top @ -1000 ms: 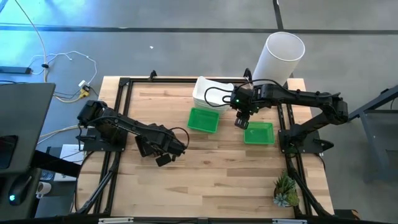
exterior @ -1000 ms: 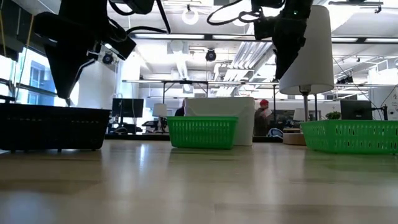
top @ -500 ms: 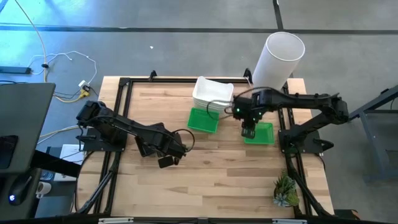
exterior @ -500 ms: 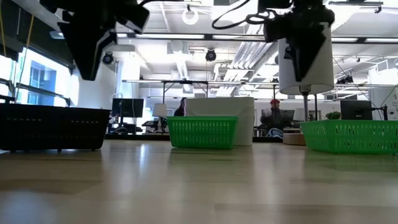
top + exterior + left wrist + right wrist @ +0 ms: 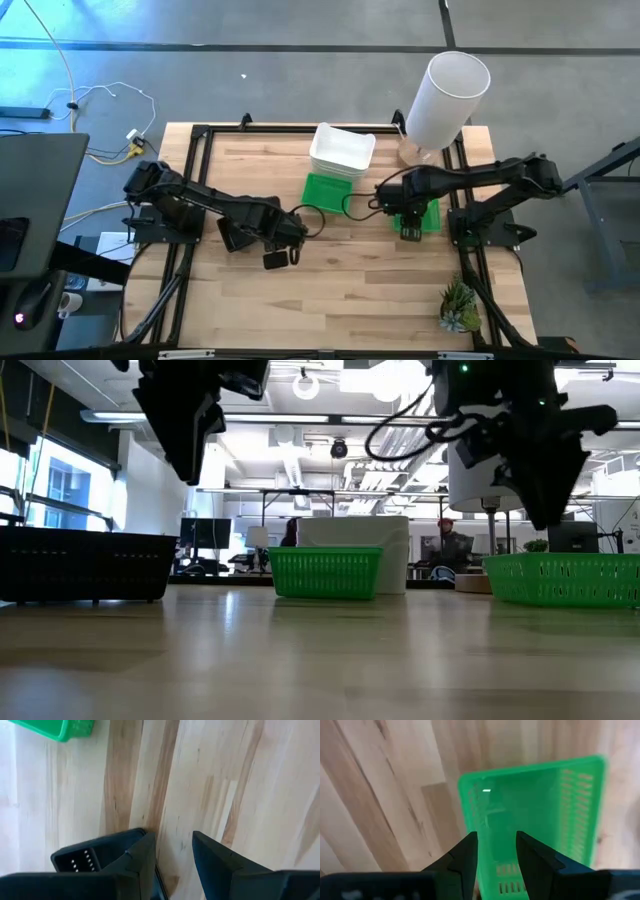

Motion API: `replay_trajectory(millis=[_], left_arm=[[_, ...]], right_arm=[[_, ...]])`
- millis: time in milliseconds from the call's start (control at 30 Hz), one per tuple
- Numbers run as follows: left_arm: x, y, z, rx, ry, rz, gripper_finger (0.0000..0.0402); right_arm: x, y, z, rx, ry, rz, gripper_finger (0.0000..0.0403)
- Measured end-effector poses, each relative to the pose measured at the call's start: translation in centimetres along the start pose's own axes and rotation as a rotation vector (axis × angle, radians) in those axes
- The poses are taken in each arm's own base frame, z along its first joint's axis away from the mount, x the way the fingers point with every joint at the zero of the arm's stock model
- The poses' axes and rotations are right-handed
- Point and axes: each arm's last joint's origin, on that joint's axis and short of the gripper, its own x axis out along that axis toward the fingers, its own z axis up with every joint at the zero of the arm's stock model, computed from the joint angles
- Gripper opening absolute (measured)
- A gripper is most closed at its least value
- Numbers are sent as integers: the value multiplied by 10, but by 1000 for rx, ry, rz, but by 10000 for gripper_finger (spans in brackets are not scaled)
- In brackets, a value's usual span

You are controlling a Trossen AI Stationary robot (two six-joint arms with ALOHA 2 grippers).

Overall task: Stack baskets by color
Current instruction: Stack the right green bin on the green bins

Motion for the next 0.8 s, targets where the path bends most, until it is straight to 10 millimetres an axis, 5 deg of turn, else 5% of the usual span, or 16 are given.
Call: replay_trajectory(millis=[800], left_arm=[[0, 0, 1, -14, 10, -45, 117]], right_arm=[[54, 12, -22, 63, 60, -12, 122]])
